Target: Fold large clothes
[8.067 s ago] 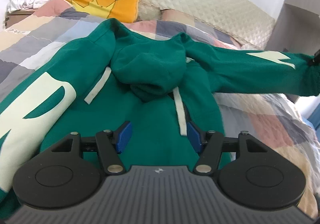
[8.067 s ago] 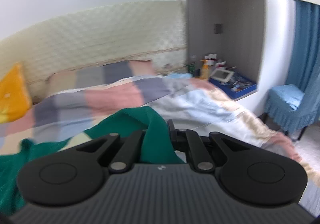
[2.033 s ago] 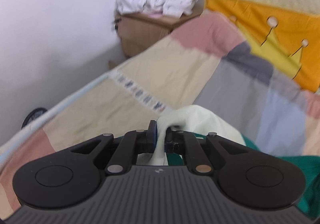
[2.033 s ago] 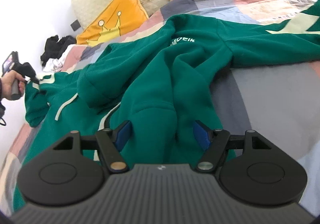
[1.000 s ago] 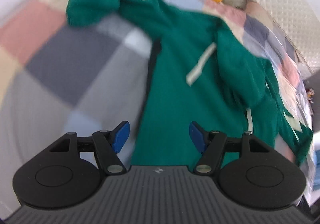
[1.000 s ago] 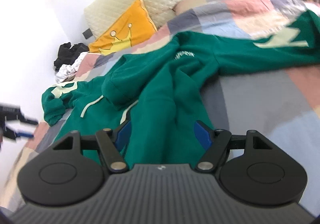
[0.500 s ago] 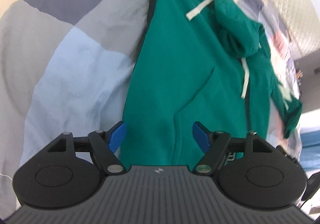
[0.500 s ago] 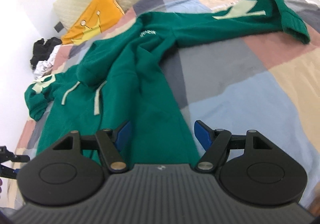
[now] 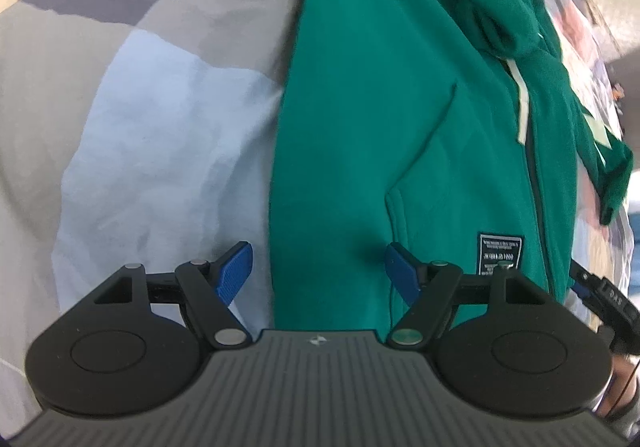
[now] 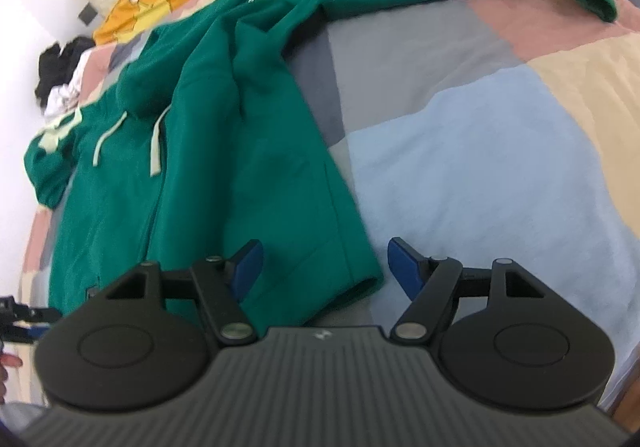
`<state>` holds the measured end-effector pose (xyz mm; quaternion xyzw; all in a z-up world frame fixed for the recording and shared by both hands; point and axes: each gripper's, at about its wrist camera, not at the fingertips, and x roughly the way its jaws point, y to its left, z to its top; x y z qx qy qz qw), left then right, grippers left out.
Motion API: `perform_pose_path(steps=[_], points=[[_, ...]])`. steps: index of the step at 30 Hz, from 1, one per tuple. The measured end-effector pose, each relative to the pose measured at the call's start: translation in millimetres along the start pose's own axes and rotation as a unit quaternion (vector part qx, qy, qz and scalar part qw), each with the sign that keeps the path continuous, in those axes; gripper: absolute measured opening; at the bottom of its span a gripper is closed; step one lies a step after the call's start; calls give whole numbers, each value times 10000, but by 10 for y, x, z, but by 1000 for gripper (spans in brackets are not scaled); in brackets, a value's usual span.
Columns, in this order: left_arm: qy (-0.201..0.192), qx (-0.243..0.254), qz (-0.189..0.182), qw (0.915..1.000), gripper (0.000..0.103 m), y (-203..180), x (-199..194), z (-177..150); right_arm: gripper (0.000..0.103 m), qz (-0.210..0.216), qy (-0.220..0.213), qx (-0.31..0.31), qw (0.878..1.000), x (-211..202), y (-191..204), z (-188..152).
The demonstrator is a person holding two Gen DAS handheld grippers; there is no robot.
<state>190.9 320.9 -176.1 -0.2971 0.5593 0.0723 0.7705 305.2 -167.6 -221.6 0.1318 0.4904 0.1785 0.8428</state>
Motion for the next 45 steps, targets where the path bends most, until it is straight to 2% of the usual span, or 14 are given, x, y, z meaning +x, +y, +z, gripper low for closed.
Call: perform_pose_path(steps=[12,17,23,27,30,37,42,45], points=[[427,245,-511,9975,77,166,226,126,72,-18,506,-113,9987,93,41,59],[521,347,-579,9964,78,160,312,134,72,-70,546,-155,9984,146,76,74],[522,614,-492,9955,79,78,360,126,72,-47,572,-180,9982,169,81,83],[488,809,-445,9945,82,24,390,117,57,-52,623,-359,9974,166,129,76],[443,1011,-362,9932,83,-38,404,97,26,35,662,-373,9971,151,145,89],[224,1357,-137,9904,83,-195,351,53,19,-7,374,-543,9978,-47,199,148],[-89,1817,-56,9833,81,-438,193,-50,17,-202,130,-377,9990,-203,20,226],[-370,2056,-30,9779,72,-589,78,-116,18,-277,112,-489,9984,-166,33,183]])
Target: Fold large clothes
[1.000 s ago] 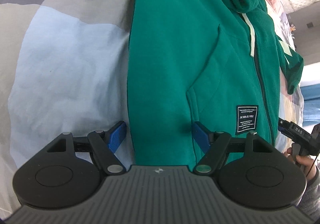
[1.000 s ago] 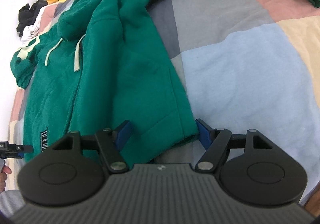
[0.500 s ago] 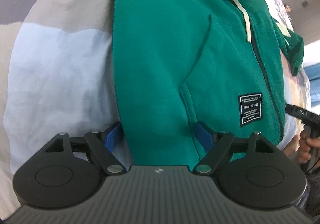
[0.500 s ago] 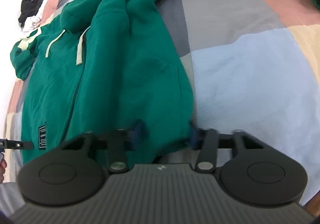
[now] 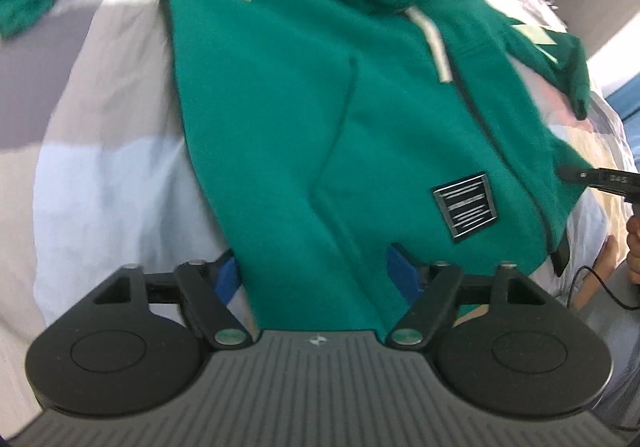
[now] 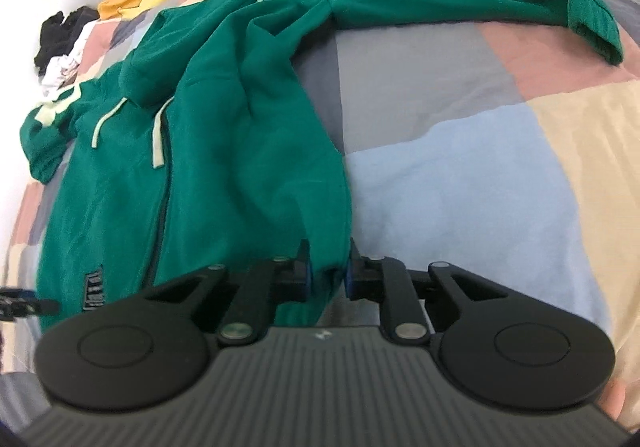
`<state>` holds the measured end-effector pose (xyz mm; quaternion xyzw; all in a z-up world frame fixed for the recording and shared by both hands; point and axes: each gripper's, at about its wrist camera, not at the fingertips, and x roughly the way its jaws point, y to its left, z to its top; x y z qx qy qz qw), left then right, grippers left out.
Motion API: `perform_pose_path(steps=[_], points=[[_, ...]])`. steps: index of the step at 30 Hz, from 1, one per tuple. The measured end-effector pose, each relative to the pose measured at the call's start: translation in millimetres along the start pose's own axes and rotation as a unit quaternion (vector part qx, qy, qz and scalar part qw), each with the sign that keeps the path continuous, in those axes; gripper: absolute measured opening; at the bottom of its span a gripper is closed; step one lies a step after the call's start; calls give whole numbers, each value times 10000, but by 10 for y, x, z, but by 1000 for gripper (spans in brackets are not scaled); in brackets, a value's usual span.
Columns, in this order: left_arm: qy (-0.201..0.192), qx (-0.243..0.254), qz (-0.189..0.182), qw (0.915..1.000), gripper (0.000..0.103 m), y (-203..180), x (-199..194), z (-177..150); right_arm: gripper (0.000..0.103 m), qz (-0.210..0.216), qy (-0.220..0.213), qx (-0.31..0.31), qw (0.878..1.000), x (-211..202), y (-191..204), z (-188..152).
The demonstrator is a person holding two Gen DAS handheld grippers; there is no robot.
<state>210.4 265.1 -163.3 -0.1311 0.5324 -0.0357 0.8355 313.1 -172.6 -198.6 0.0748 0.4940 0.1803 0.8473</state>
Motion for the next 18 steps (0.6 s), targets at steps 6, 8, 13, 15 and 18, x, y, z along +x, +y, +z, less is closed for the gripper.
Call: perform_pose_path(steps=[6,8,13,15,18], points=[[-247,-35,74,9997,45,-103,-120,-8,18,94,47,126,9999,40,-38,-15],[-332,-85,0,9994,43,-139,-183,-27,18,85,47,77,9999,47,-23,-21],[-507,122,231,9984,43,-306,-321,-86,18,49,128,43,9999,125,0,-25],[-587,257,341,9974,43,-412,-353,-105,17,52,26,-41,10000,75,25,-27],[-697,339,377,9963,43,-540,-452,-148,17,-18,-236,-138,9996,-53,48,-57]])
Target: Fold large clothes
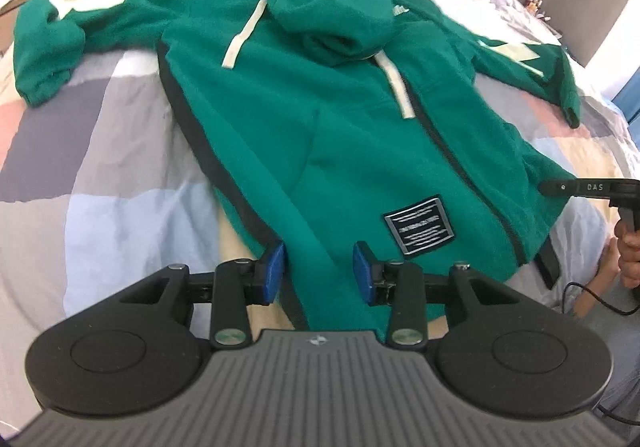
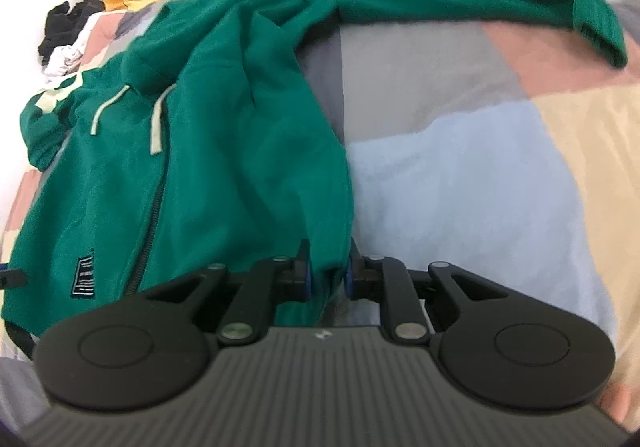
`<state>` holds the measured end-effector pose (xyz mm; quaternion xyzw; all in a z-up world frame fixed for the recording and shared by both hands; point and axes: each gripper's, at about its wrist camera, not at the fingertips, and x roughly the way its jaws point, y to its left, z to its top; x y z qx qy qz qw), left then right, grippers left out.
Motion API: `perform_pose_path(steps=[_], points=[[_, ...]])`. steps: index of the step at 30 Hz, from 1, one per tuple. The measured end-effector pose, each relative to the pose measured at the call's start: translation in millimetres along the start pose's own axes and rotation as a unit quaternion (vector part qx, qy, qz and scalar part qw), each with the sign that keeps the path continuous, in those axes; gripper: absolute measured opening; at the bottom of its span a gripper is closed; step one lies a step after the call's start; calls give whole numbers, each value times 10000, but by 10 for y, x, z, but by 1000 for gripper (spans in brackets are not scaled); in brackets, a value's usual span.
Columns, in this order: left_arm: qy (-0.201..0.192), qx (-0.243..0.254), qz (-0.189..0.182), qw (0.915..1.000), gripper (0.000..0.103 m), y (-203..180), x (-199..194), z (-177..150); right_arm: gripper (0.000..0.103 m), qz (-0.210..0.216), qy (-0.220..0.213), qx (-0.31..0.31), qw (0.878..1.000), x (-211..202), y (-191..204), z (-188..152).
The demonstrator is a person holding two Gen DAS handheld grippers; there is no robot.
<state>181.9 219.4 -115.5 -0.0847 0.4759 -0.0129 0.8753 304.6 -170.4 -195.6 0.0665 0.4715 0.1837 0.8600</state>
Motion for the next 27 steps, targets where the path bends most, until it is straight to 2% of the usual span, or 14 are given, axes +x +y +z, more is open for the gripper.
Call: perform_pose_path(steps=[3,9,14,18,20,27], points=[[-202,-30,-86,9998,44,-131,-148,-21,17,1,-214,68,9997,-114,-44,-18],[-584,31,-396,9975,42,-543,-313,-39,18,146,-212,156,9995,-113,-70,-75],[-713,67,-659,9953,20,-900,-321,-95,19,167,-361,-164,9991,-189,4,-132],[-769,121,-727,9943,19,-1101,-285,-99,19,207,-452,-239,9985,-225,-5,-152],[-864,142,-683,9938,11,-1176,-272,-103,20,284,-483,-147,9983,-240,-35,-149],[-1064,396,-685,9912,3,-1412,-69,32,20,496,-522,8,9974,-267,-93,-155]])
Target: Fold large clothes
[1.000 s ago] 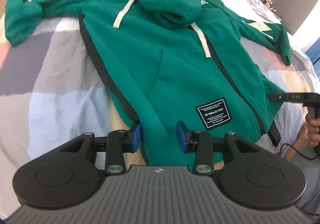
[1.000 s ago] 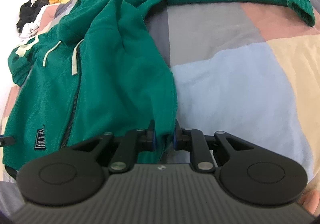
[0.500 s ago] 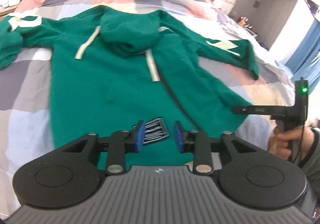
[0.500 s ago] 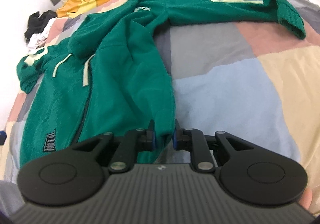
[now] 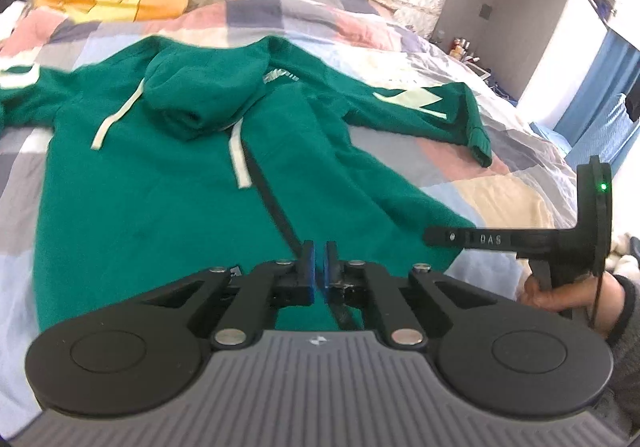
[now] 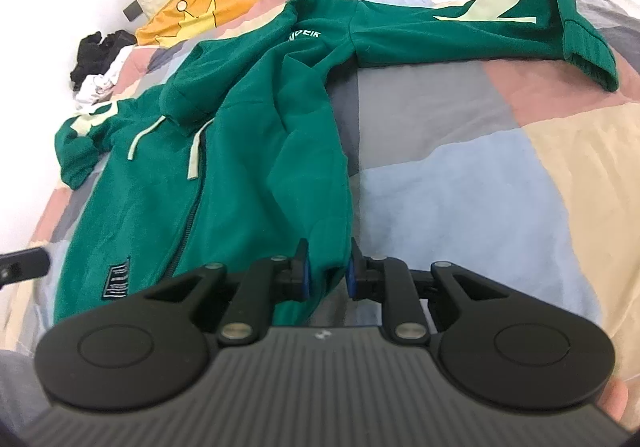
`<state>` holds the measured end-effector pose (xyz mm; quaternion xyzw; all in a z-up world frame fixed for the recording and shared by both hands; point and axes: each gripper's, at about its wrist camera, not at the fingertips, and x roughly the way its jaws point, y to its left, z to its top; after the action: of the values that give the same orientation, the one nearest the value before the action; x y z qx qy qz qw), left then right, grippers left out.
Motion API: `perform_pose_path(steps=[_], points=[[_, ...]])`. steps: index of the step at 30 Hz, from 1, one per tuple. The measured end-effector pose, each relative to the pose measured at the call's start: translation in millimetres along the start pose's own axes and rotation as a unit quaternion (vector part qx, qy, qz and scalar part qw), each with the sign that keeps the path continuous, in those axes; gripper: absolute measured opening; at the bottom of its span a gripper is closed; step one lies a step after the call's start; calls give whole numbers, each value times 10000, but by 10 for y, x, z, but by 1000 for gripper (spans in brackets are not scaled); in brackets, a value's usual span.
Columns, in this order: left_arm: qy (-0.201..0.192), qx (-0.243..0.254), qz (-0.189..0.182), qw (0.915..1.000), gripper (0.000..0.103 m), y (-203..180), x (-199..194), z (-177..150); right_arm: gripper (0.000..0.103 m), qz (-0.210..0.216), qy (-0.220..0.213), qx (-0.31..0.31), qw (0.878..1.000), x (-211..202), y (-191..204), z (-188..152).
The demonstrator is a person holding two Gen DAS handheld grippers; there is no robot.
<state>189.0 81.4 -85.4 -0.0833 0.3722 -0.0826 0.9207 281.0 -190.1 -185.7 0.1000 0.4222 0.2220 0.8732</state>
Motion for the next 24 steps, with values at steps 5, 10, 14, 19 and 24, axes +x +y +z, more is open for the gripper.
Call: perform_pose_path(steps=[5,10,14,19,24], points=[[-172,292,-11,9994,1,-152,184,111,20,107,-23,48,9999,-2,-20,6],[-192,463,-175,9986,1,-212,378,195,21,139,-14,71,9999,31,-29,17],[-293,441,-223,9983,2,-247,538,252,22,129,33,155,9998,67,-56,43],[-529,526,-150,9971,3,-348,698,375,40,-129,-247,128,9995,-6,-46,80],[-796,702,241,9941,19,-437,843,453,61,-292,-625,543,9961,-91,-246,198]])
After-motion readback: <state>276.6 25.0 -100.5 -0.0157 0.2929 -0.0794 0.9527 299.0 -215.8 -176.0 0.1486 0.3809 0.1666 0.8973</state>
